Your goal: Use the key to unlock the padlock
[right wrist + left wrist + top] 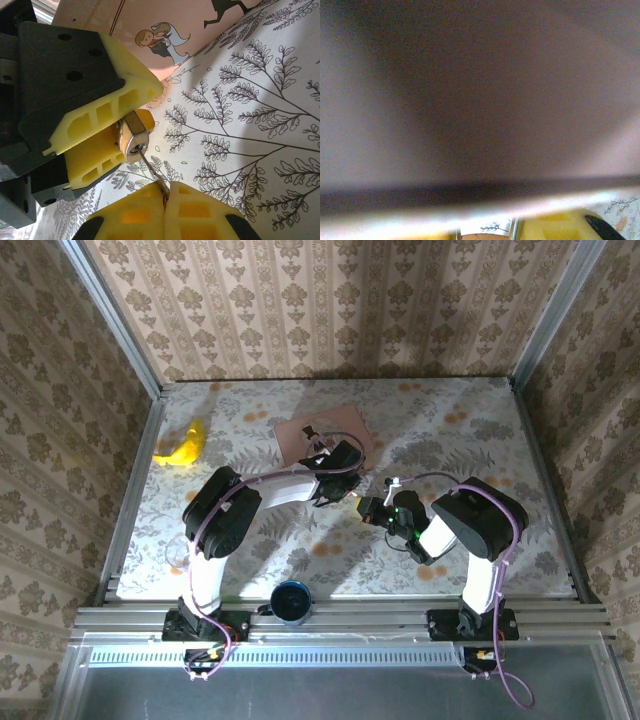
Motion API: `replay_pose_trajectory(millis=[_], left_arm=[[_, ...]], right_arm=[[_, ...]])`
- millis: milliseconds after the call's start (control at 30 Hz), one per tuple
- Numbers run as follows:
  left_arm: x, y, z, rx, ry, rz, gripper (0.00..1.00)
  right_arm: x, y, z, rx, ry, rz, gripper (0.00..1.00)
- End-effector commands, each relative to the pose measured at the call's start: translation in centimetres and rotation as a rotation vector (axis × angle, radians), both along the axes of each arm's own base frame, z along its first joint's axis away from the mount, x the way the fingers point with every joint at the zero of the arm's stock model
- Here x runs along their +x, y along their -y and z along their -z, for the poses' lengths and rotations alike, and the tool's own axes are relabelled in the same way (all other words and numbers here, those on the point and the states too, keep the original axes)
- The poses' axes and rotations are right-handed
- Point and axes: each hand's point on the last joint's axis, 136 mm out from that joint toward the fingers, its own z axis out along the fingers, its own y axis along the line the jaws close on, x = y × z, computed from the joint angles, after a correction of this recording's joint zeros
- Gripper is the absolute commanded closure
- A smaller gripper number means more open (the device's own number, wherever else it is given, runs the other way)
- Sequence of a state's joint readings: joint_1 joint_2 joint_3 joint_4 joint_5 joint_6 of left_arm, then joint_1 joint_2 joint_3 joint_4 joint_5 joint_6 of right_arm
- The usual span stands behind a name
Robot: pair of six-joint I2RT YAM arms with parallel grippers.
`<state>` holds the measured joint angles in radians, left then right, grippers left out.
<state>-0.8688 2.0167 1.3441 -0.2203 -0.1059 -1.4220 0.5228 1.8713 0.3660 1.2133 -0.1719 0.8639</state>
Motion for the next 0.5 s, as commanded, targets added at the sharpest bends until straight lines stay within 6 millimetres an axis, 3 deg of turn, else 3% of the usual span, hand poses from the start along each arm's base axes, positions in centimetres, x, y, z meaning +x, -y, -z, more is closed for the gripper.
replay_pose_trajectory(millis=[0,467], left_arm=[[-2.80,2.72,1.72,-0.115,-0.168,0.011,1.00],[-3.46,3.51,2.09,-0.124,-0.184,0.026,1.00]], right_arm=[[1.35,-1.21,-2.78,0.048,0.103,-0.010,1.00],[1.82,-2.12,-3.73,0.136,0.068,0.004,1.00]])
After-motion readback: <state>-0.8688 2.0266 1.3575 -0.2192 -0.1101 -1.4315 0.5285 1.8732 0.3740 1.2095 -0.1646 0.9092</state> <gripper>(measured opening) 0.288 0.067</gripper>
